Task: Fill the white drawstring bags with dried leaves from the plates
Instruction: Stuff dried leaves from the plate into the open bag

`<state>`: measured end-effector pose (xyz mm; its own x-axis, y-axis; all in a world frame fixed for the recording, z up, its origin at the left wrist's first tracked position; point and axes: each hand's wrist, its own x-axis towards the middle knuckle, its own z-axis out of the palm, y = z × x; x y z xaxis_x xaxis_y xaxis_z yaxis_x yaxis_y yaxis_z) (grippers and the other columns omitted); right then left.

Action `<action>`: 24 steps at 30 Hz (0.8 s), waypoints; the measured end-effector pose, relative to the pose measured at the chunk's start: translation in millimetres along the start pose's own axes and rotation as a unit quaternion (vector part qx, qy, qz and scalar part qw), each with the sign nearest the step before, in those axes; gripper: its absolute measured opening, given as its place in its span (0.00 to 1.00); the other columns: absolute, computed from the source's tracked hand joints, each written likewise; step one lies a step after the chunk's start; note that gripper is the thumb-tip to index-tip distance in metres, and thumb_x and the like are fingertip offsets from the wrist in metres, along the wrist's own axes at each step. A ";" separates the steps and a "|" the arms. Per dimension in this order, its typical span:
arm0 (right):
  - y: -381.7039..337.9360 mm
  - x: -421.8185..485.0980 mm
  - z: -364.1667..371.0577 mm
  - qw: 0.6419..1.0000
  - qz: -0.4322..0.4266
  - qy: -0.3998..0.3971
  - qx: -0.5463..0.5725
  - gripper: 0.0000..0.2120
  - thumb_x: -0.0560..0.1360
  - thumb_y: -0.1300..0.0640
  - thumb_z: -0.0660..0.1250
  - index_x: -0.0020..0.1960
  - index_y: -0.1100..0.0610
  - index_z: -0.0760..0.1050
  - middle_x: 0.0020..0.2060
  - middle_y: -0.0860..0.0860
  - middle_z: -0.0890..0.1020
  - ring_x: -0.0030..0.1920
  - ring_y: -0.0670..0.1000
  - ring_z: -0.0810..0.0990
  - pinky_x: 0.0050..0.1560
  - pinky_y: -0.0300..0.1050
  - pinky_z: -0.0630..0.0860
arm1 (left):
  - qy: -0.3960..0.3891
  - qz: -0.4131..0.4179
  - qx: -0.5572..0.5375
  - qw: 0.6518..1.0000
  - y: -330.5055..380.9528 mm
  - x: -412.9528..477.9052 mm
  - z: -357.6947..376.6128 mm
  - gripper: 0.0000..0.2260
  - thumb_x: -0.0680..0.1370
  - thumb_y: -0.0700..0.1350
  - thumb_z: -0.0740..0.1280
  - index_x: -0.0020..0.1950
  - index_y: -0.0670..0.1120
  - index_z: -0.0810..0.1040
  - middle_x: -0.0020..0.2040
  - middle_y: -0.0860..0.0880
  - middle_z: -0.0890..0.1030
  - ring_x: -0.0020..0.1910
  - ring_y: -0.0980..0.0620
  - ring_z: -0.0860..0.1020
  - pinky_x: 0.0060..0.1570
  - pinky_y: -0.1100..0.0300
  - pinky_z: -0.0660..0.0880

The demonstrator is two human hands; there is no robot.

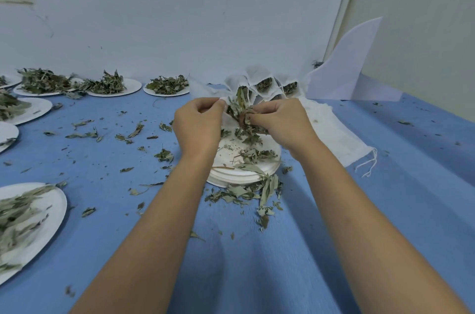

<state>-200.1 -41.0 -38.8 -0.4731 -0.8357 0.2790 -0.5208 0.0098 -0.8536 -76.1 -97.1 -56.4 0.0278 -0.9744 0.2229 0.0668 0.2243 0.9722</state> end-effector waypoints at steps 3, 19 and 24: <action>-3.3 -2.0 3.9 0.996 -0.036 -0.002 -0.081 0.09 0.71 0.61 0.72 0.50 0.59 0.84 0.45 0.52 0.85 0.41 0.46 0.80 0.43 0.33 0.77 | -0.018 -0.034 -0.018 0.999 -0.5 -0.9 1.4 0.05 0.75 0.43 0.69 0.40 0.50 0.80 0.41 0.49 0.82 0.43 0.49 0.81 0.52 0.49 0.79; -10.0 -6.1 9.1 0.982 -0.074 0.055 -0.162 0.08 0.71 0.64 0.69 0.47 0.58 0.84 0.42 0.52 0.85 0.41 0.47 0.78 0.33 0.32 0.67 | -0.246 0.020 -0.009 0.969 -4.1 -4.3 -1.1 0.12 0.74 0.38 0.71 0.48 0.51 0.71 0.44 0.51 0.74 0.38 0.60 0.75 0.38 0.67 0.73; -10.5 -6.9 6.7 0.987 -0.057 0.044 -0.145 0.06 0.68 0.67 0.68 0.41 0.60 0.83 0.34 0.53 0.81 0.32 0.46 0.73 0.27 0.32 0.65 | -0.283 0.115 0.072 0.949 -4.8 -6.2 -2.3 0.19 0.67 0.35 0.73 0.49 0.51 0.70 0.46 0.52 0.73 0.41 0.59 0.71 0.41 0.66 0.72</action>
<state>-186.6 -39.0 -34.7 -0.4532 -0.7897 0.4135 -0.7490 0.0858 -0.6570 -74.3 -92.2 -62.6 -0.5186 -0.7589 0.3938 -0.0150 0.4686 0.8833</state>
